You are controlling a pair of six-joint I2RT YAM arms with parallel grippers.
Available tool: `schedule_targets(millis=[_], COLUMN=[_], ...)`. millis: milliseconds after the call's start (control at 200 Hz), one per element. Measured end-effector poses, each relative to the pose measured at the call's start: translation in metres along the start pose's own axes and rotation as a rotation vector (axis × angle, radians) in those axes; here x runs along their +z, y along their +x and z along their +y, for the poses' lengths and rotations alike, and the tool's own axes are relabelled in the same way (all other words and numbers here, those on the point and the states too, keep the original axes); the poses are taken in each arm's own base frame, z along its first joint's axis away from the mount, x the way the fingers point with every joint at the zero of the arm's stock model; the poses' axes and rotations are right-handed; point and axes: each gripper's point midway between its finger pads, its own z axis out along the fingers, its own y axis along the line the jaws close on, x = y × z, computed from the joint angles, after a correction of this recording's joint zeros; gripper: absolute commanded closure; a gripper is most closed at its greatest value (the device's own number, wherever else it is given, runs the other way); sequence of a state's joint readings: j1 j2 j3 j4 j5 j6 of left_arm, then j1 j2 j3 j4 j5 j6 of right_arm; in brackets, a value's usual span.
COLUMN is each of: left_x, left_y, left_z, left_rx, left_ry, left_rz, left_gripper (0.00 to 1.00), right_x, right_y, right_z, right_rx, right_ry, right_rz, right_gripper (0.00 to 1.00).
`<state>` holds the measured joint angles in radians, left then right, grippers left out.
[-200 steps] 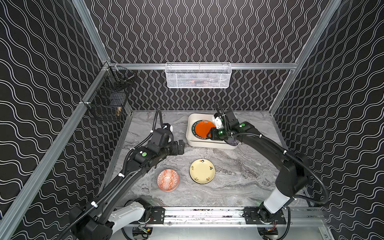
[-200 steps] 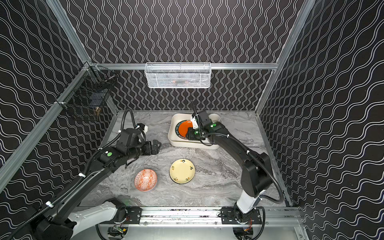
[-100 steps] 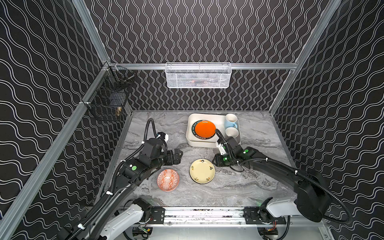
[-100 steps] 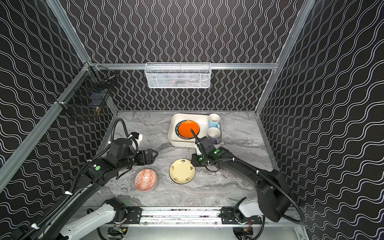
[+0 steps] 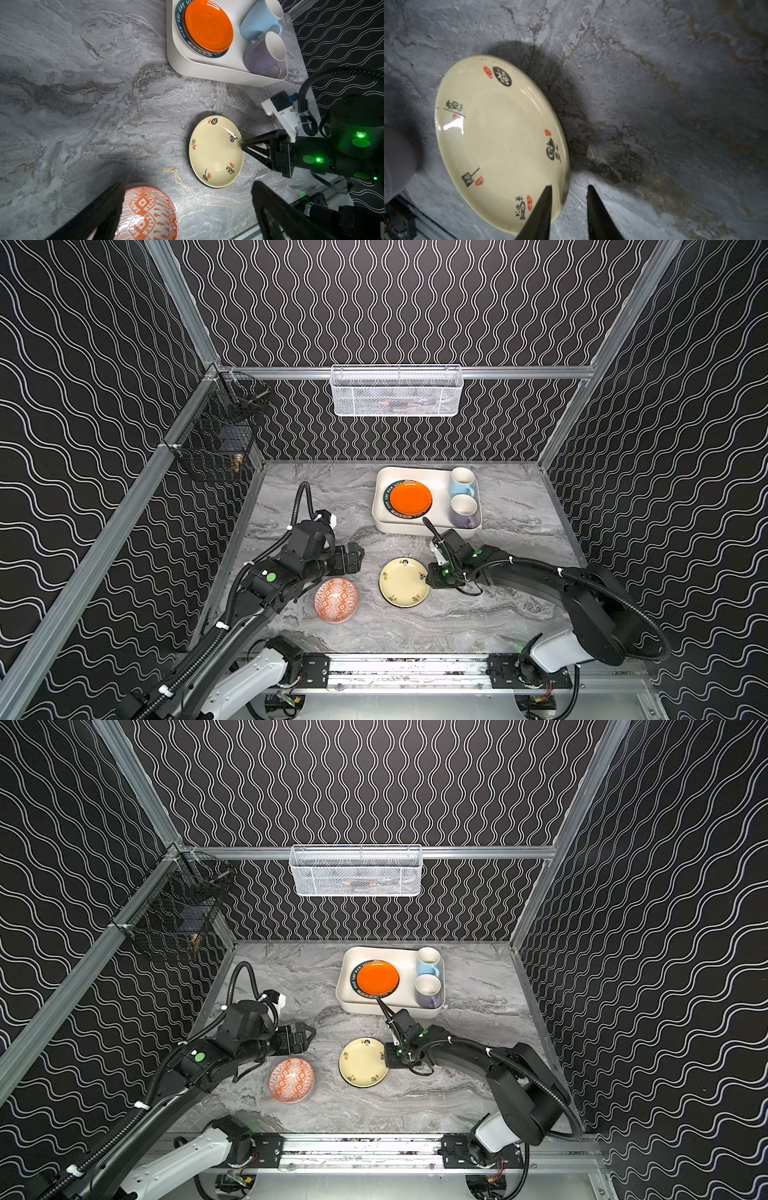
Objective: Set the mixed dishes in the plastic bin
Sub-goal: 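Grip the cream printed plate with the right gripper and lift it off the black plate, then carry the cream plate into the bin and lay it on the orange plate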
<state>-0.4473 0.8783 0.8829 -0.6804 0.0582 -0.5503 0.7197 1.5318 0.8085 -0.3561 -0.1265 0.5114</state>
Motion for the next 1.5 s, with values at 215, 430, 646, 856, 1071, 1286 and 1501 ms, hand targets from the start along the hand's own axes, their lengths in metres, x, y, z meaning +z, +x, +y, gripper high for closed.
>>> schedule_targets(millis=[215, 430, 646, 856, 1071, 1286, 1501], left_x=[0.007, 0.014, 0.016, 0.017, 0.017, 0.013, 0.012], left_y=[0.002, 0.005, 0.002, 0.001, 0.000, -0.010, -0.023], left_z=[0.002, 0.004, 0.002, 0.002, 0.002, -0.003, -0.007], left_rx=[-0.001, 0.001, 0.002, 0.003, 0.005, 0.016, 0.031], left_ry=[-0.009, -0.019, -0.016, -0.017, -0.016, -0.011, -0.018], left_rz=[0.016, 0.033, 0.027, 0.023, 0.022, -0.001, -0.021], left_gripper=[0.01, 0.01, 0.01, 0.01, 0.01, 0.01, 0.01], right_x=[0.006, 0.008, 0.001, -0.008, -0.022, -0.046, -0.083], right_y=[-0.001, -0.007, -0.013, -0.019, -0.027, -0.042, -0.083], right_z=[0.000, 0.004, 0.007, 0.004, -0.005, 0.010, 0.024], right_rx=[0.001, 0.006, 0.000, 0.013, 0.046, 0.045, 0.050], right_ry=[0.000, -0.012, -0.013, -0.009, -0.013, -0.079, -0.154], right_rz=[0.006, -0.005, -0.029, -0.050, -0.074, -0.105, -0.195], right_gripper=[0.82, 0.96, 0.99, 1.00, 1.00, 1.00, 1.00])
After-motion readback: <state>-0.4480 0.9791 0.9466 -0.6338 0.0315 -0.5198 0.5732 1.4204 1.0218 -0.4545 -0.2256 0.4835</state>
